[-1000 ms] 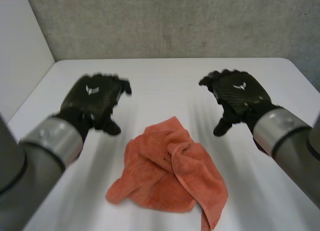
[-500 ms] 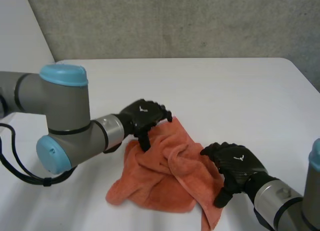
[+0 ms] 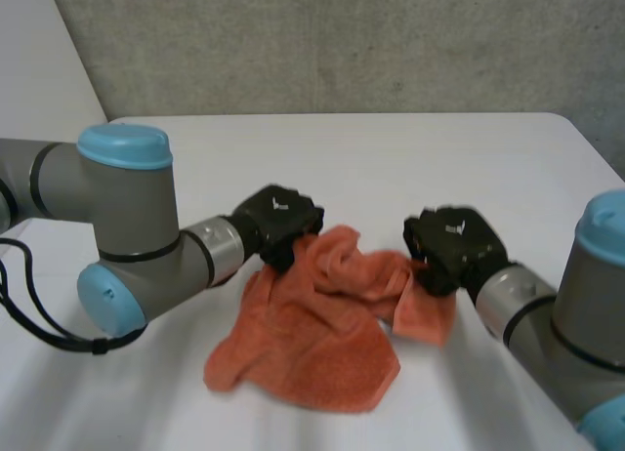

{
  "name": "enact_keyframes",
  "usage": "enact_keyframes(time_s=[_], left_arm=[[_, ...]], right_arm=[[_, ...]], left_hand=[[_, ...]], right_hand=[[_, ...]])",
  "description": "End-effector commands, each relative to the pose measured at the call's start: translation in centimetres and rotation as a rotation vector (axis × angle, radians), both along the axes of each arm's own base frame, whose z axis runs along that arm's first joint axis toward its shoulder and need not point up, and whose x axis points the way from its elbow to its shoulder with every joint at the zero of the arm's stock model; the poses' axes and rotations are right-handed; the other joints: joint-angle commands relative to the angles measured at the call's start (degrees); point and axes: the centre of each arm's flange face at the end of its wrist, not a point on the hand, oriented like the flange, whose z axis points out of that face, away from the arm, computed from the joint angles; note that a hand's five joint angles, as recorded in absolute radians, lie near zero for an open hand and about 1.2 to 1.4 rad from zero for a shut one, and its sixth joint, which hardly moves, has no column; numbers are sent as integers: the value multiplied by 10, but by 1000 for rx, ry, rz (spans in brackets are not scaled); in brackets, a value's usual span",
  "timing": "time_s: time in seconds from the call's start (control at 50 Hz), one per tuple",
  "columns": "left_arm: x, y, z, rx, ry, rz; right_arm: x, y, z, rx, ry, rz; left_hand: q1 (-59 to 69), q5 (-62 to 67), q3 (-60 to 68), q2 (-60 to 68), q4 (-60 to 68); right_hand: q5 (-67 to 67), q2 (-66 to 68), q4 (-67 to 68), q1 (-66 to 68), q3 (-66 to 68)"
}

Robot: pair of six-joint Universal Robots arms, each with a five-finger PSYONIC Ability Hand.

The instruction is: Fold the laundry

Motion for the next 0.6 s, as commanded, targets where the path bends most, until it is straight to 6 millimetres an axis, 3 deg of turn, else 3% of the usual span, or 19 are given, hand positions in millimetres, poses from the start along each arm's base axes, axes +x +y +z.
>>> enact_keyframes(time_s=[0.02, 0.08, 0.1, 0.12, 0.16, 0.24, 0.38, 0.46, 0.5, 0.52, 0.54, 0.6], left_arm=[[1, -19, 29, -156, 110, 115], [4, -11, 20, -124, 95, 102], [6, -6, 12, -100, 80, 96], [7, -4, 9, -88, 72, 93], [8, 0, 2, -65, 60, 86], [7, 4, -9, -30, 53, 57], [0, 0, -35, 30, 45, 20], [-1, -2, -47, 52, 33, 20], [-3, -4, -49, 46, 34, 18], [-5, -9, -46, 29, 45, 24], [-6, -12, -43, 11, 55, 28], [-15, -35, -17, -131, 122, 68]], right_arm=[[3, -10, 57, -220, -1, 3], [3, -7, 55, -207, 3, 8], [2, -6, 51, -189, 10, 6], [2, -6, 51, -189, 10, 5], [0, -3, 44, -162, 23, 7], [-3, 3, 34, -123, 46, 14], [-6, 9, 25, -92, 69, 20], [-12, 1, 26, -104, 79, 2], [-14, -6, 31, -123, 79, 0], [-15, -11, 35, -144, 75, 4], [-14, -14, 38, -158, 71, 8], [-7, -28, 57, -235, 56, 17]], left_hand=[[193, 149, 121, 118, 117], [172, 128, 100, 97, 96], [-86, -130, -159, -162, -162], [-229, -273, -301, -304, -305], [-396, -440, -468, -471, -472], [-409, -453, -481, -484, -484], [-400, -444, -472, -475, -476], [-358, -402, -430, -434, -434], [-137, -181, -209, -212, -213], [112, 68, 40, 37, 36], [192, 148, 120, 117, 117], [193, 149, 121, 118, 117]], right_hand=[[158, 131, 120, 254, 126], [158, 131, 120, 254, 126], [158, 131, 120, 254, 126], [158, 131, 120, 254, 126], [158, 131, 120, 254, 126], [158, 131, 120, 254, 126], [158, 131, 120, 254, 126], [158, 131, 120, 254, 126], [158, 131, 120, 254, 126], [158, 131, 120, 254, 126], [158, 131, 120, 254, 126], [158, 131, 120, 254, 126]])
